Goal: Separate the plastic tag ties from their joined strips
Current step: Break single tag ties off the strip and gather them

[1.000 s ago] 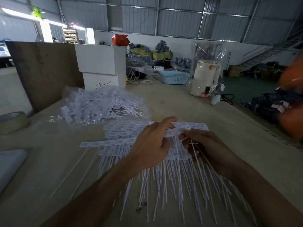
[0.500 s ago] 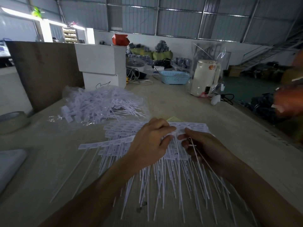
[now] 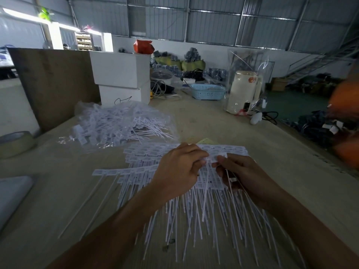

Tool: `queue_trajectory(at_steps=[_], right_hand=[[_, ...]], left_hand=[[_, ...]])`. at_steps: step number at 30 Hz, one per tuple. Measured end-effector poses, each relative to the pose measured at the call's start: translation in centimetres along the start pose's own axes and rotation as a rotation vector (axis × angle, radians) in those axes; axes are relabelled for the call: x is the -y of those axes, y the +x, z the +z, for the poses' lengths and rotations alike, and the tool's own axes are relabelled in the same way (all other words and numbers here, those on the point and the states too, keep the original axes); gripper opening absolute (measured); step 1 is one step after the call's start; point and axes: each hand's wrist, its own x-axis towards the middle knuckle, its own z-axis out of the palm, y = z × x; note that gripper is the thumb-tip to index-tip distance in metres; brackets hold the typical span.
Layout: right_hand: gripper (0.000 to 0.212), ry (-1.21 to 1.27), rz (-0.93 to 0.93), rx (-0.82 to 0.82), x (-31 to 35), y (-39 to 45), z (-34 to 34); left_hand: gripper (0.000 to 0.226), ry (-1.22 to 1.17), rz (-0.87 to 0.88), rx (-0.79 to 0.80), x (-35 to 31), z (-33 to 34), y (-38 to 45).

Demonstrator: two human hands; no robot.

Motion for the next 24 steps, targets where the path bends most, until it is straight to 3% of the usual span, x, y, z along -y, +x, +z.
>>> queue_trajectory(at_steps=[18, 24], right_hand=[[0.028, -0.041, -0.070, 0.025, 0.0, 0.0, 0.2], [0.028, -0.152, -0.172, 0.013, -0.1, -0.1, 0.4]], left_hand=[[0.019, -0.108, -0.041, 0.045, 1.0, 0.4, 0.3], [0.020, -0.305, -0.182, 0.043, 1.3, 0.8, 0.2]])
